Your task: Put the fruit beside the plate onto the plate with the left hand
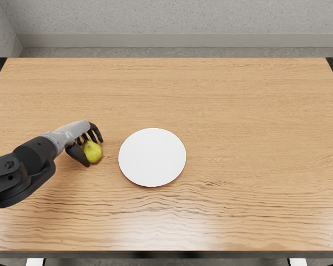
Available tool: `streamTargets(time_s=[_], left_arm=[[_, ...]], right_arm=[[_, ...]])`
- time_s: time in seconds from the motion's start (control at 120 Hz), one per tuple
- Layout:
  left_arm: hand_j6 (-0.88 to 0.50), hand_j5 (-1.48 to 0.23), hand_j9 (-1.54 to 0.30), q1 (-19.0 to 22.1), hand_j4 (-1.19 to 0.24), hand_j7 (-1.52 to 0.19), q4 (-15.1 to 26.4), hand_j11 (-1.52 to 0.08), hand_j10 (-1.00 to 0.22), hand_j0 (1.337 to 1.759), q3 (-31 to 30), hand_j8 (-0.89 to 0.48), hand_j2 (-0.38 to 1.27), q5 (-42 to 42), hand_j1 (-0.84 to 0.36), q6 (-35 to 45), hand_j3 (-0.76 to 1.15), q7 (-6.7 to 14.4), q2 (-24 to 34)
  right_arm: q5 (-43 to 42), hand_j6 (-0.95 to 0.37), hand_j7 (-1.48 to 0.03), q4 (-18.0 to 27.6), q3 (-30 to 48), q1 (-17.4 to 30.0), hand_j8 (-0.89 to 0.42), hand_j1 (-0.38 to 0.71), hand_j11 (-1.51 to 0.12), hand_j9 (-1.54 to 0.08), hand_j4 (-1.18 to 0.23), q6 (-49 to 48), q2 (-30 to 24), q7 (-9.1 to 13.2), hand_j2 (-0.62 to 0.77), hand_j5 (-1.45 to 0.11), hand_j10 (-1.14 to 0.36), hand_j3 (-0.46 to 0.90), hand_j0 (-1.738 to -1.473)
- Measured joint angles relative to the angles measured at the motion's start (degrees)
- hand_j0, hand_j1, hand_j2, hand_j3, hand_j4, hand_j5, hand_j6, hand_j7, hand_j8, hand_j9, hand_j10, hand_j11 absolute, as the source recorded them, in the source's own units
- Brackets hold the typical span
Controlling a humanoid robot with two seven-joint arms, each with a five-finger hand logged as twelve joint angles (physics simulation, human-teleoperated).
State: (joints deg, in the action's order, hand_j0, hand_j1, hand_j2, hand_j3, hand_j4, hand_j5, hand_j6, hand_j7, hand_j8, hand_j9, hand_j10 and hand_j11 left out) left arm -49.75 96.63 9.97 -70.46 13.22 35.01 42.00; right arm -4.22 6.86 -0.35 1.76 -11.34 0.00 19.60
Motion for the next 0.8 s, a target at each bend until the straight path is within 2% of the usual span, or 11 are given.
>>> streamTargets(time_s=[0.217,0.283,0.525,0.8], left_arm=[[-0.49,-0.83,-0.84,-0.01,-0.63,-0.79,0.00,-0.83,-0.63,1.654,0.06,-0.50,0.29,0.10,-0.21,-0.13,0.00,0.03,0.00],[-0.49,-0.82,-0.85,-0.08,-0.65,-0.80,-0.01,-0.84,-0.64,1.655,0.04,-0.50,0.35,0.28,-0.24,0.00,0.00,0.03,0.00],[-0.44,-0.92,-0.91,-0.17,-0.69,-0.91,-0.02,-0.91,-0.68,1.654,0.21,-0.47,0.40,0.62,-0.26,-0.07,0.00,-0.02,-0.25],[-0.38,-1.03,-0.97,-0.23,-0.65,-1.01,-0.04,-0.97,-0.73,1.656,0.38,-0.44,0.54,0.84,-0.31,-0.30,0.00,-0.02,-0.34]], right_arm=[[0.00,0.00,0.00,0.00,0.00,0.00,0.00,-0.35,0.00,0.00,0.00,0.00,0.00,0.00,0.00,0.00,0.00,0.00,-1.658],[0.00,0.00,0.00,0.00,0.00,0.00,0.00,-0.35,0.00,0.00,0.00,0.00,0.00,0.00,0.00,0.00,0.00,0.00,-1.658],[0.00,0.00,0.00,0.00,0.00,0.01,0.00,-0.35,0.00,0.00,0.00,0.00,0.00,0.00,0.00,0.00,0.00,0.00,-1.658],[0.00,0.00,0.00,0.00,0.00,0.00,0.00,-0.35,0.00,0.00,0.00,0.00,0.00,0.00,0.00,0.00,0.00,0.00,-1.658]])
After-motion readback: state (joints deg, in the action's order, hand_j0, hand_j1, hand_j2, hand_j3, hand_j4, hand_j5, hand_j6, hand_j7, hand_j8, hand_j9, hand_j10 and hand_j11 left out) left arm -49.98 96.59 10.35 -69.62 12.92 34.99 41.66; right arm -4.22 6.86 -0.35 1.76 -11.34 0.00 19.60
